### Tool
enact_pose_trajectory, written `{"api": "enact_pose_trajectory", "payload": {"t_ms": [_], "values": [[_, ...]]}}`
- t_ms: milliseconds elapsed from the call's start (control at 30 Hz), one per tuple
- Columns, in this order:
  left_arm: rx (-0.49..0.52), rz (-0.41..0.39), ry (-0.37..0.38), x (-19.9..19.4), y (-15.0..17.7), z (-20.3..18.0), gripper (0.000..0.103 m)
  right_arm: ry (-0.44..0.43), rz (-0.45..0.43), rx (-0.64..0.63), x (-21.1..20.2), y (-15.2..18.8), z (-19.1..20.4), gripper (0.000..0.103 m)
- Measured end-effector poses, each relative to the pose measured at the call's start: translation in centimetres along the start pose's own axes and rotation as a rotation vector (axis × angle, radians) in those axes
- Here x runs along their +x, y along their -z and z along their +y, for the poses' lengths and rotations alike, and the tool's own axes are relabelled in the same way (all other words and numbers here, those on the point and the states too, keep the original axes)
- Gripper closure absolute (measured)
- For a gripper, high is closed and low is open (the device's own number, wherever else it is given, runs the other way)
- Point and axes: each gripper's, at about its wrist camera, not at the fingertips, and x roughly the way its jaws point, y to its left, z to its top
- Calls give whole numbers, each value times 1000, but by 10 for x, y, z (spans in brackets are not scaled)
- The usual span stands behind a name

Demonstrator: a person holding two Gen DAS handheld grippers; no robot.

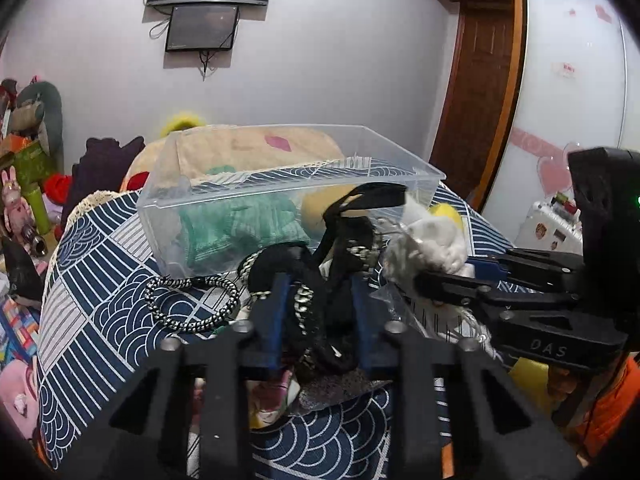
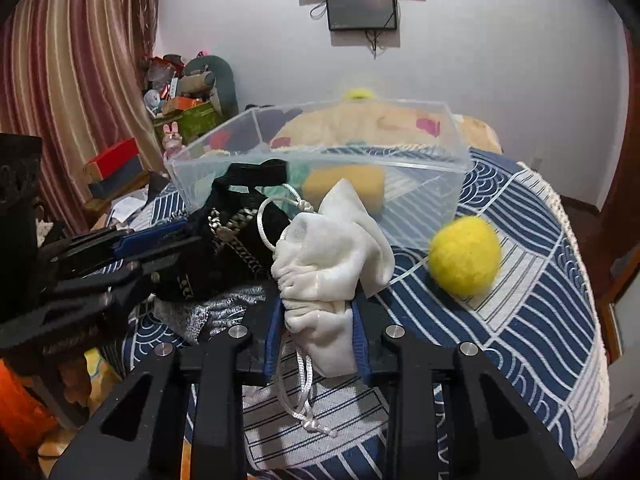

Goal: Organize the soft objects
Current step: 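Grasp the white drawstring pouch with the right tool while the left tool grasps the black strap bag, then place the pouch into the clear box with the right tool while the left tool places the strap bag in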

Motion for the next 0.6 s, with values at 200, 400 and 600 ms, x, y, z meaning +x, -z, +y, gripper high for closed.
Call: {"api": "enact_pose_trajectory", "payload": {"t_ms": [200,400,600], "values": [[-16,-34,1,-15,-6,4,85,1,-61,19,-20,-7,-8,76],[-26,-119,12,-41,-22,6,86,19,-130,22,-41,-20,-13,76],[-45,-217,-23,-63,-44,18,86,39,-202,22,-55,-38,-13,76]]}}
